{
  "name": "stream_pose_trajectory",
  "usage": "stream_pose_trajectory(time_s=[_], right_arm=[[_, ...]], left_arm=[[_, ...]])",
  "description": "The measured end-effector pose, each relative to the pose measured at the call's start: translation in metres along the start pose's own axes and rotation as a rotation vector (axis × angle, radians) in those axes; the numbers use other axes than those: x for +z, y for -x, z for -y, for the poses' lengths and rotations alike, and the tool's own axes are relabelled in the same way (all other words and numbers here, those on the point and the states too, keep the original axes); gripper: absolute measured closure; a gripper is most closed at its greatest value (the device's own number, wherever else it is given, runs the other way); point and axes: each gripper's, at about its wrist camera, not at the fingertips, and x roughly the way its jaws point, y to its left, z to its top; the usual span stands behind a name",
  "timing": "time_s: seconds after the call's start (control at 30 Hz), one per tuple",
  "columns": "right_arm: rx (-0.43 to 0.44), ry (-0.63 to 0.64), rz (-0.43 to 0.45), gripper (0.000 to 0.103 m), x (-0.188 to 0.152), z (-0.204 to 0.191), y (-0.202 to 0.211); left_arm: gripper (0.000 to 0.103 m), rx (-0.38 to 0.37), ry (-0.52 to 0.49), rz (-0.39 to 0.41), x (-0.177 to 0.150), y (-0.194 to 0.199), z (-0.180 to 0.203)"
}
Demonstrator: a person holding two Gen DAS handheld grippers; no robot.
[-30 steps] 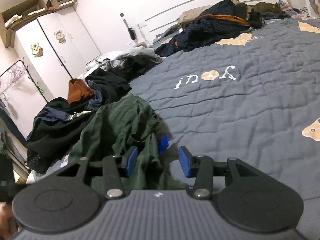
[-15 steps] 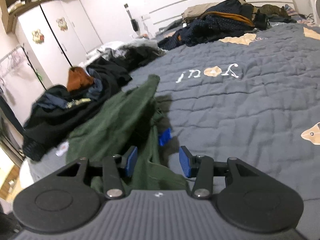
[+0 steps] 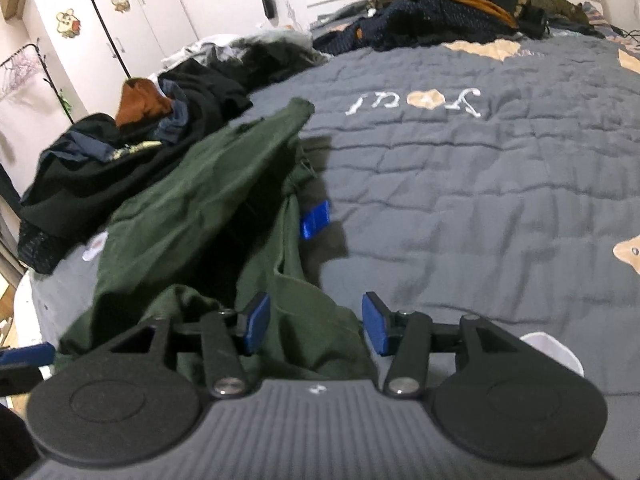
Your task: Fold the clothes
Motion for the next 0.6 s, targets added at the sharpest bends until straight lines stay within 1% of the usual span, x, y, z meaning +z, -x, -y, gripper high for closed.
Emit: stream_pose_trajectory(time_s=[0.23,0.43,0.53,0.57,0.6], right_arm=[[-0.029,0.042,-0.031,0.052,-0.007,-0.01,-0.016],[-0.062,0.041,-0.019,0.053,-0.011,-0.013,-0.023],[-0.048,0.021,-0.012,0.072,-0.01,-0.011,-0.022],[-0.027,0.0,-0.008,0.082,-0.008,-0.009,-0.02],[-0.005,-0.026,-0.001,0.09,-0.006,-0.006,-0.017]], left_arm=[[0.042,-0.017,0.049,-0.022,0.0,-0.008,-0.005],[0.042,-0.024,0.053,-0.038,-0.002,-0.011,-0.005],[0.042,-0.023,0.058,-0.04,-0.002,-0.012,-0.006],[0.042,-0.022,0.059,-0.04,-0.002,-0.012,-0.006],[0.042,-0.021,0.057,-0.038,-0.002,-0.011,-0.006]])
